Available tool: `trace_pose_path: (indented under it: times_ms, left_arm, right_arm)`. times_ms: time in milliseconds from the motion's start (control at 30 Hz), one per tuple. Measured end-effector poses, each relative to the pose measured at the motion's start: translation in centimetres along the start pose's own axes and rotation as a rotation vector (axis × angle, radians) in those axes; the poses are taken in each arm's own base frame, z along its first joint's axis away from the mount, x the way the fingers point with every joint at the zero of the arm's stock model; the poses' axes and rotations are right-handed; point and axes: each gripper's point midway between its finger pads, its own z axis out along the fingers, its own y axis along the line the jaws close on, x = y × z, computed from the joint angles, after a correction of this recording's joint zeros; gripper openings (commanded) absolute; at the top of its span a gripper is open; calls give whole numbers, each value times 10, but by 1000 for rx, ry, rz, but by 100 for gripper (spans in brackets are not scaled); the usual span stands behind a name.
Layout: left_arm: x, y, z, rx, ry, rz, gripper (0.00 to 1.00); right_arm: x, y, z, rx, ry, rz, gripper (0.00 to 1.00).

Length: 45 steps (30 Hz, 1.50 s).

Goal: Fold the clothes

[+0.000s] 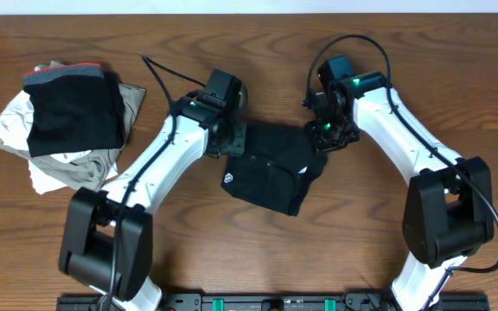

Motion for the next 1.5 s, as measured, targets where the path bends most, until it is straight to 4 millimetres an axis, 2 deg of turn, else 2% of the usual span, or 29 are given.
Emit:
trace_pose_path:
  times_ms: [100, 267, 633, 967, 1100, 1167, 1233, 1333, 1433, 1500]
  left_arm:
    - [0, -4, 7, 24, 11, 0, 42]
    - [4, -5, 15, 31, 38, -2, 42]
    - [29, 22, 44, -89, 136, -15, 42]
    - [30, 26, 46, -107, 139, -15, 42]
    - [30, 26, 46, -109, 140, -15, 42]
    - [30, 26, 46, -108, 139, -15, 42]
    - [30, 26, 46, -109, 140, -15, 42]
    - [30, 26, 46, -109, 140, -15, 42]
    - [30, 26, 46, -109, 140, -15, 42]
    - [30, 26, 46, -109, 140, -15, 42]
  right_arm:
    - [2, -5, 0, 25, 7, 18, 26]
    - [3, -8, 0, 46, 12, 19, 27]
    - [5, -9, 0, 51, 18, 19, 29]
    - [6, -6, 0, 50, 25, 13, 26]
    - [1, -3, -11, 45, -3, 7, 28]
    - [-11, 5, -30, 31, -80, -18, 30]
    - [-23, 19, -54, -1, -174, -63, 29]
    - [-31, 46, -85, -68, -278, -134, 29]
    - [-35, 70, -90, -142, -316, -189, 29]
    - [-35, 79, -78, -178, -302, -209, 29]
